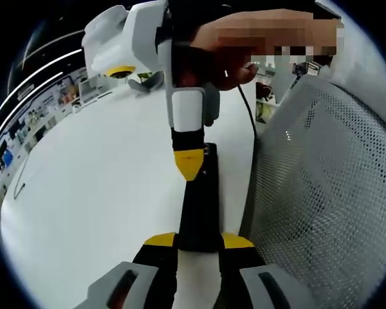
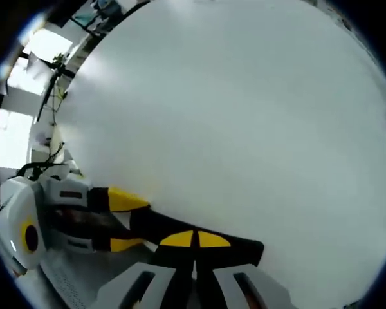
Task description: Press the specified remote control buttons in sequence, fully releasing each button before pressing the next.
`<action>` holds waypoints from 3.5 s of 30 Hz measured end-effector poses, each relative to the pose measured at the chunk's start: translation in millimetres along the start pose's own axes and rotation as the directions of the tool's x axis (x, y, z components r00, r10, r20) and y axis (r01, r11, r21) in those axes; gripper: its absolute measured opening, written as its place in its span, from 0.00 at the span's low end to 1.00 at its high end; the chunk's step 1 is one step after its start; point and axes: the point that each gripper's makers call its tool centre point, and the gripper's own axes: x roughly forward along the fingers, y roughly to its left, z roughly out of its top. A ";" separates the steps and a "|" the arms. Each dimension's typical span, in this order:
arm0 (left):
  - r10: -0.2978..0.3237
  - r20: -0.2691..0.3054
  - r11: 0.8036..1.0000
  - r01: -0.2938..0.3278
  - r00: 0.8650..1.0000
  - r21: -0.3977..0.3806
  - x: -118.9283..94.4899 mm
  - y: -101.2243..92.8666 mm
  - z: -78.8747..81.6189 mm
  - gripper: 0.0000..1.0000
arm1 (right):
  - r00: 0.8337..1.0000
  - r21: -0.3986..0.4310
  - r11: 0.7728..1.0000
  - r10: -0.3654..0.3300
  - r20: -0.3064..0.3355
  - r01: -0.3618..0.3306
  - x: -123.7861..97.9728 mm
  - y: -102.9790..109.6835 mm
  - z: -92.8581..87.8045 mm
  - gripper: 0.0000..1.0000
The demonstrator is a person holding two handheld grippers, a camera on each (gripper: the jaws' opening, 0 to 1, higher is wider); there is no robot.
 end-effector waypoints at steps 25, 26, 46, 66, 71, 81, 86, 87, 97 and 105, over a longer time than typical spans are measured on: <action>0.002 0.007 1.000 -0.002 1.000 -0.006 -0.2 0.3 0.2 0.24 | 0.998 0.057 0.997 0.056 0.033 -0.058 -2.2 1.1 -0.6 0.00; 0.002 0.007 1.000 -0.002 1.000 -0.005 -0.2 0.4 0.3 0.24 | 0.998 0.057 0.997 0.058 0.037 -0.060 -2.3 1.1 -0.6 0.00; 0.004 0.006 1.000 -0.004 1.000 0.007 0.2 0.3 0.2 0.24 | 0.995 0.070 0.993 0.095 0.023 -0.097 -1.6 6.4 -17.8 0.00; 0.004 0.007 1.000 -0.004 1.000 0.013 0.3 0.6 0.8 0.24 | 0.970 0.205 0.950 0.217 0.105 -0.235 -6.4 4.8 -16.3 0.00; 0.004 0.006 1.000 -0.004 1.000 0.013 0.0 0.4 0.9 0.24 | 0.976 0.159 0.965 0.194 0.099 -0.208 -8.3 7.8 -19.4 0.00; 0.003 0.009 1.000 -0.003 1.000 0.009 0.3 0.2 0.7 0.24 | 0.986 0.116 0.980 0.154 0.058 -0.160 -3.3 9.6 -26.7 0.00; 0.005 0.010 1.000 -0.005 1.000 0.017 0.4 0.2 0.8 0.24 | 0.994 0.062 0.993 0.100 0.053 -0.103 -0.1 10.2 -27.9 0.00; 0.005 0.010 1.000 -0.005 1.000 0.015 0.2 0.4 0.7 0.24 | 0.995 0.056 0.994 0.089 0.051 -0.092 0.5 10.4 -28.0 0.00; 0.003 0.012 1.000 -0.003 1.000 0.013 0.5 1.3 0.4 0.24 | 0.989 0.070 0.988 0.131 0.074 -0.136 -3.2 13.8 -23.4 0.00; 0.002 0.013 1.000 -0.002 1.000 0.008 0.1 1.0 0.7 0.24 | 0.985 0.043 0.990 0.130 0.111 -0.135 -3.1 18.1 -10.8 0.00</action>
